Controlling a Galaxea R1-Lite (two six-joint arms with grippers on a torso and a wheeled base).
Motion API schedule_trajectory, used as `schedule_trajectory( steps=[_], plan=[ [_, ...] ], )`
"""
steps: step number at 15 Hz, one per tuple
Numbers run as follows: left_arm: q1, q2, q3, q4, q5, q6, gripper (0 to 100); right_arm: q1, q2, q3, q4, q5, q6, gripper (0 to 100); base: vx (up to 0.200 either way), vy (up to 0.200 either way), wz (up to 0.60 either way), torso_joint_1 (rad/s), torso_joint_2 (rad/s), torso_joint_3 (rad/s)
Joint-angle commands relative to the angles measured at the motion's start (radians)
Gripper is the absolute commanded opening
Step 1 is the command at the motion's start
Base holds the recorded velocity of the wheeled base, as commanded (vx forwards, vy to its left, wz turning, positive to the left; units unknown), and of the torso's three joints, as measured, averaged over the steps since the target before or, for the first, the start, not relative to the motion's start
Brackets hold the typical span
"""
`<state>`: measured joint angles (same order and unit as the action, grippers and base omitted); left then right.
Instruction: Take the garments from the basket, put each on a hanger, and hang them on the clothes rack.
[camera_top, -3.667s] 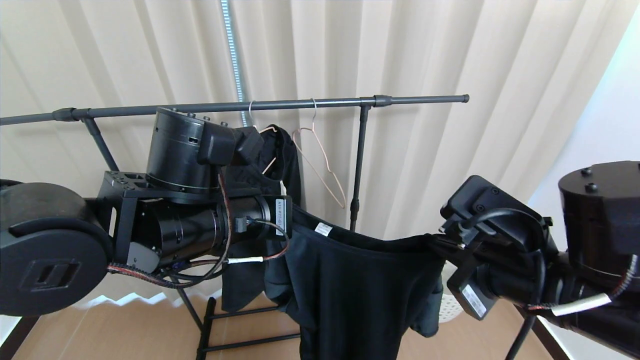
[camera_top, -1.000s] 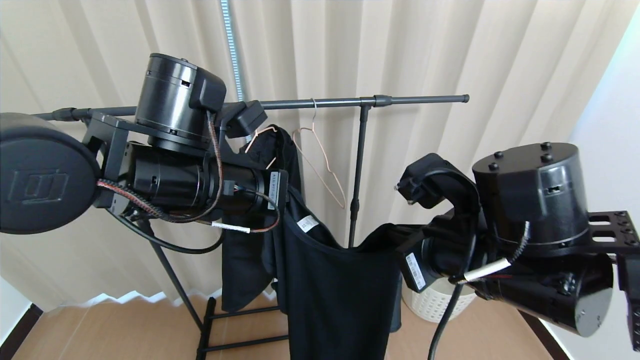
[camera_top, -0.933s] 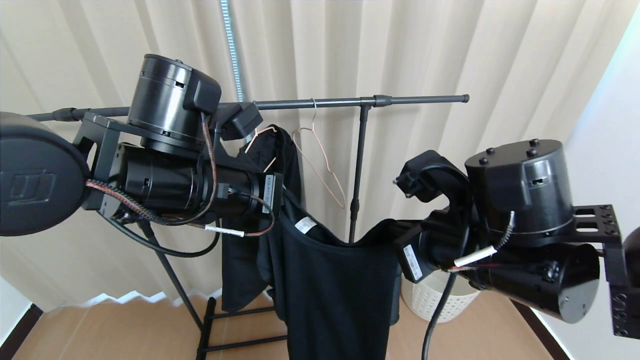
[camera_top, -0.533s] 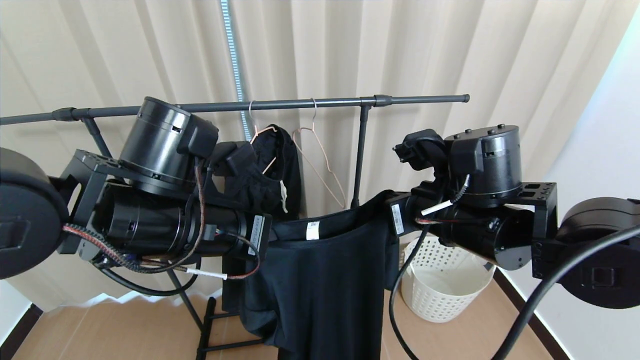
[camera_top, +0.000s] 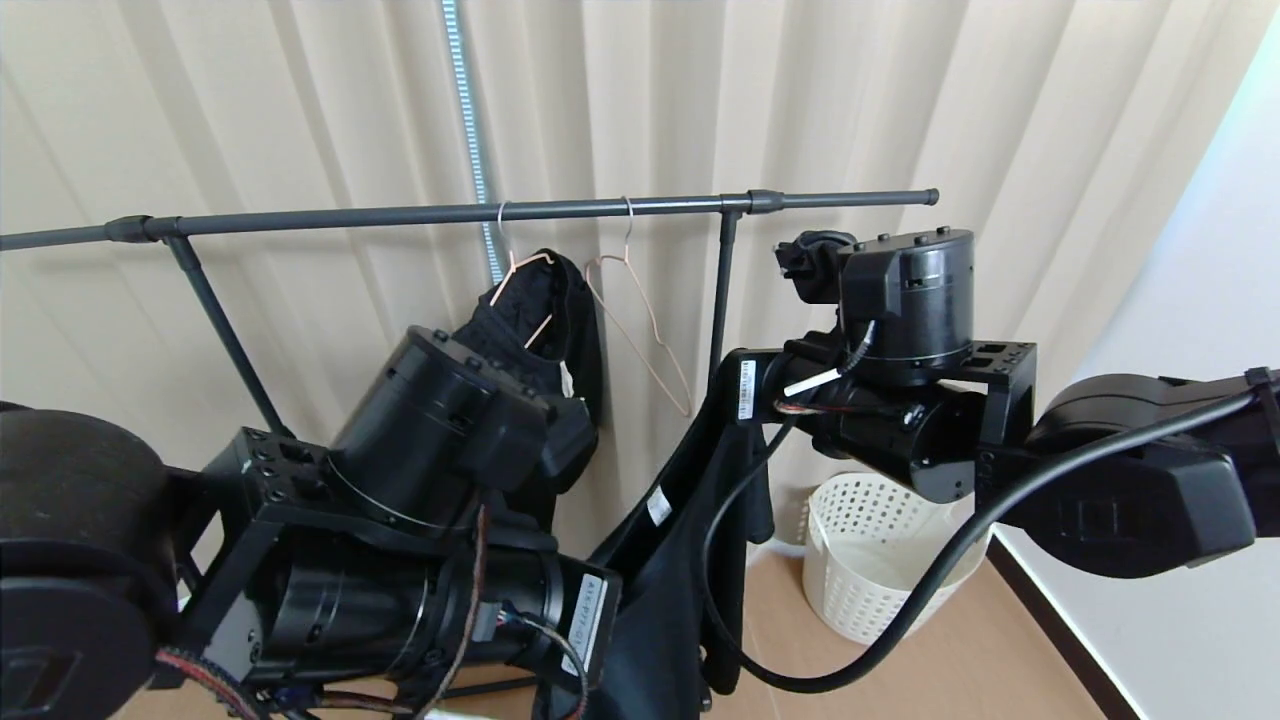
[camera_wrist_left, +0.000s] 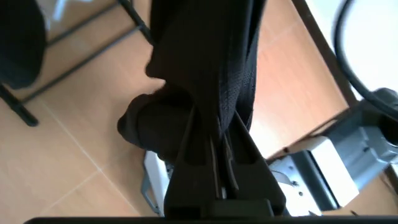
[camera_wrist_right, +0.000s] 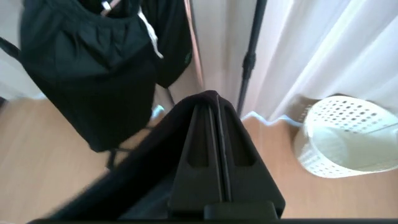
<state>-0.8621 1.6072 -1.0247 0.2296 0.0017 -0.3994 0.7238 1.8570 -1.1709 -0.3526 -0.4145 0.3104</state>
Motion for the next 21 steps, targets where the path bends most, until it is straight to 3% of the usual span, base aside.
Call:
schedule_trajectory(
  steps=[1, 3, 7, 17, 21],
  plan=[
    [-0.077, 0.048, -0.037, -0.009, 0.000, -0.039, 0, 0.019, 0.045, -0.010, -0.037, -0.001, 0.013, 0, 0.000, 0.000, 0.00, 0.000, 0.00, 0.000],
    [-0.089, 0.057, -0.049, -0.009, 0.000, -0.053, 0, 0.023, 0.056, -0.012, -0.052, -0.001, 0.018, 0, 0.000, 0.000, 0.00, 0.000, 0.00, 0.000],
    [-0.120, 0.152, -0.172, -0.012, 0.004, -0.173, 0, 0.059, 0.082, -0.023, -0.078, -0.001, 0.075, 0, 0.000, 0.000, 0.00, 0.000, 0.00, 0.000],
    [-0.107, 0.132, -0.158, -0.009, 0.052, -0.176, 0, 0.046, 0.065, -0.024, -0.077, -0.004, 0.078, 0, 0.000, 0.000, 0.00, 0.000, 0.00, 0.000],
    [-0.063, 0.120, -0.147, -0.007, 0.075, -0.174, 0, 0.019, 0.047, -0.024, -0.074, -0.004, 0.073, 0, 0.000, 0.000, 0.00, 0.000, 0.00, 0.000]
  ],
)
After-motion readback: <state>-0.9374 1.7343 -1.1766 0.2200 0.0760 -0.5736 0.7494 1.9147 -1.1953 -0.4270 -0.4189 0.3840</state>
